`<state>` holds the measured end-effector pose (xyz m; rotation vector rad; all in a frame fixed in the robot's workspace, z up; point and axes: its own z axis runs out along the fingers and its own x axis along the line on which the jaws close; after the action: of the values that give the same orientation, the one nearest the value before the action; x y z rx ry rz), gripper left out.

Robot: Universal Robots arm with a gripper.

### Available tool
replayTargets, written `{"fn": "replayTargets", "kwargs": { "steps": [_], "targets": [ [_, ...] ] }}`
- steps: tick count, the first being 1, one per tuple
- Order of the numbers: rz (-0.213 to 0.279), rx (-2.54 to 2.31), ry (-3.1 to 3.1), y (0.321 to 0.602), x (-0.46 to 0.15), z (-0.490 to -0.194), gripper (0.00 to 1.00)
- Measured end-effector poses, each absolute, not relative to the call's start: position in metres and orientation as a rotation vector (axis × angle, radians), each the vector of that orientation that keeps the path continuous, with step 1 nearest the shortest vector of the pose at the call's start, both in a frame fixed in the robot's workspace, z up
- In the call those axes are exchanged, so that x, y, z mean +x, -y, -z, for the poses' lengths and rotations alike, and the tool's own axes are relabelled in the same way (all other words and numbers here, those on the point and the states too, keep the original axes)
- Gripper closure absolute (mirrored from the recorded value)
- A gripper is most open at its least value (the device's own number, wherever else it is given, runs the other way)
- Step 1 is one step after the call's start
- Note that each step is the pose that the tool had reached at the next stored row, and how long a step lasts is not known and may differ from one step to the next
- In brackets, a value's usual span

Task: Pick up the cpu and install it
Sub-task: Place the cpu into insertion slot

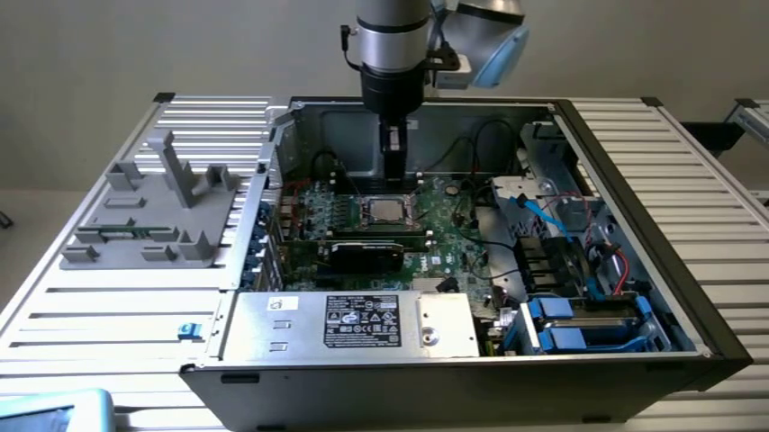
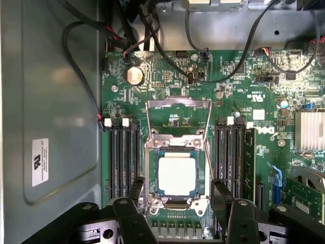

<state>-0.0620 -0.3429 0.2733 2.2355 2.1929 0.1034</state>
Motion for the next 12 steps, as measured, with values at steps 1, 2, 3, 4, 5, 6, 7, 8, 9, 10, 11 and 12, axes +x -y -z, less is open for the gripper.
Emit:
{"fn": "replayTargets", "kwargs": {
  "steps": [1, 2, 3, 4, 5, 6, 7, 8, 9, 10, 11, 12],
  "targets": [
    [-0.103, 2.236, -2.193, 0.343, -0.061, -0.274, 0.36],
    [-0.104, 2.236, -2.193, 0.343, -0.059, -0.275, 0.36],
    [-0.104, 2.235, -2.193, 0.343, -0.057, -0.276, 0.36],
    [-0.104, 2.235, -2.193, 0.343, -0.055, -0.276, 0.36],
    [-0.104, 2.235, -2.193, 0.343, -0.053, -0.277, 0.36],
    [-0.103, 2.236, -2.193, 0.343, -0.051, -0.277, 0.36],
    [-0.101, 2.237, -2.194, 0.343, -0.050, -0.277, 0.36],
    [-0.097, 2.238, -2.195, 0.343, -0.048, -0.277, 0.36],
    [-0.094, 2.240, -2.197, 0.343, -0.046, -0.277, 0.36],
    [-0.092, 2.241, -2.198, 0.343, -0.045, -0.277, 0.36],
    [-0.091, 2.242, -2.198, 0.343, -0.045, -0.277, 0.36],
    [-0.090, 2.242, -2.198, 0.343, -0.044, -0.277, 0.36]
  ]
}}
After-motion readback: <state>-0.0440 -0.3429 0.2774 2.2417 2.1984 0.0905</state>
